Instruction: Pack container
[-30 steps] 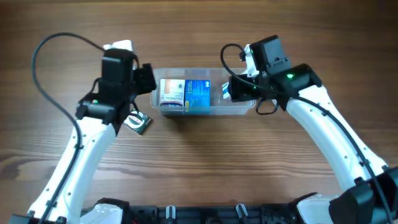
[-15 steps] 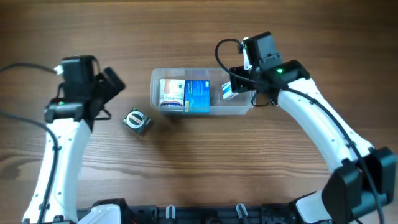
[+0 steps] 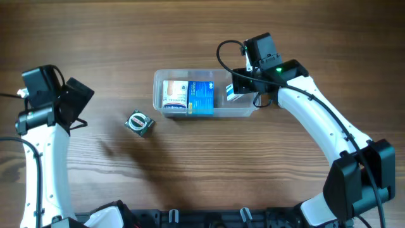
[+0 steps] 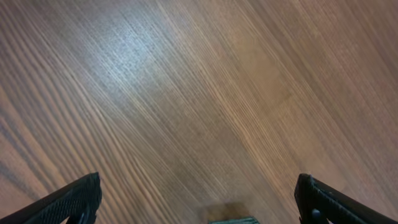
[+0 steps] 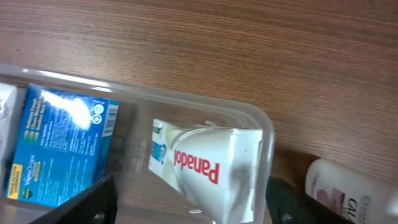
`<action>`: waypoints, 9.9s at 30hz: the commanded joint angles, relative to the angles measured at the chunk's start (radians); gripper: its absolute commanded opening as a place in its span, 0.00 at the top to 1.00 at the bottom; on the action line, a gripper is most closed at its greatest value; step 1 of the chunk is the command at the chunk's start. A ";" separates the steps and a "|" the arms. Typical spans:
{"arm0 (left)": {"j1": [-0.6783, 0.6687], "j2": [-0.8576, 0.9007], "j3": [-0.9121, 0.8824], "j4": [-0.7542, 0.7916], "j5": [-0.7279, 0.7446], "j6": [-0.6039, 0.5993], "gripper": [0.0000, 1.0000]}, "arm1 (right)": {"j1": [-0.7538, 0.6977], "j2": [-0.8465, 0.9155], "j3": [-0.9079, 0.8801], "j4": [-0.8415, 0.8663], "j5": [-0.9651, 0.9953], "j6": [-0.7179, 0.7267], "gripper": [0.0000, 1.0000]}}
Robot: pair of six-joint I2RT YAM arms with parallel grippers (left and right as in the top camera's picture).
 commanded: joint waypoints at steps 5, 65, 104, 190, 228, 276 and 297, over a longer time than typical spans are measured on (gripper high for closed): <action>0.009 -0.014 -0.002 -0.024 -0.013 -0.016 0.00 | -0.004 0.011 -0.007 0.002 0.066 0.011 0.21; 0.009 -0.014 -0.002 -0.026 -0.013 -0.016 0.00 | 0.001 -0.008 0.011 -0.074 -0.197 0.011 0.96; 0.009 -0.014 -0.002 -0.026 -0.013 -0.016 0.00 | 0.074 0.265 0.011 0.014 -0.181 -0.020 0.96; 0.009 -0.014 -0.002 -0.026 -0.013 -0.016 0.00 | -0.307 0.140 0.072 -0.238 0.034 -0.183 0.78; 0.009 -0.014 -0.002 -0.026 -0.013 -0.016 0.00 | 0.043 0.009 0.454 -0.546 -0.052 0.125 0.90; 0.009 -0.014 -0.002 -0.026 -0.013 -0.016 0.00 | 0.075 0.081 0.152 -0.344 0.063 0.184 0.90; 0.009 -0.014 -0.002 -0.026 -0.013 -0.016 0.00 | 0.075 0.093 0.063 -0.249 0.055 0.188 0.90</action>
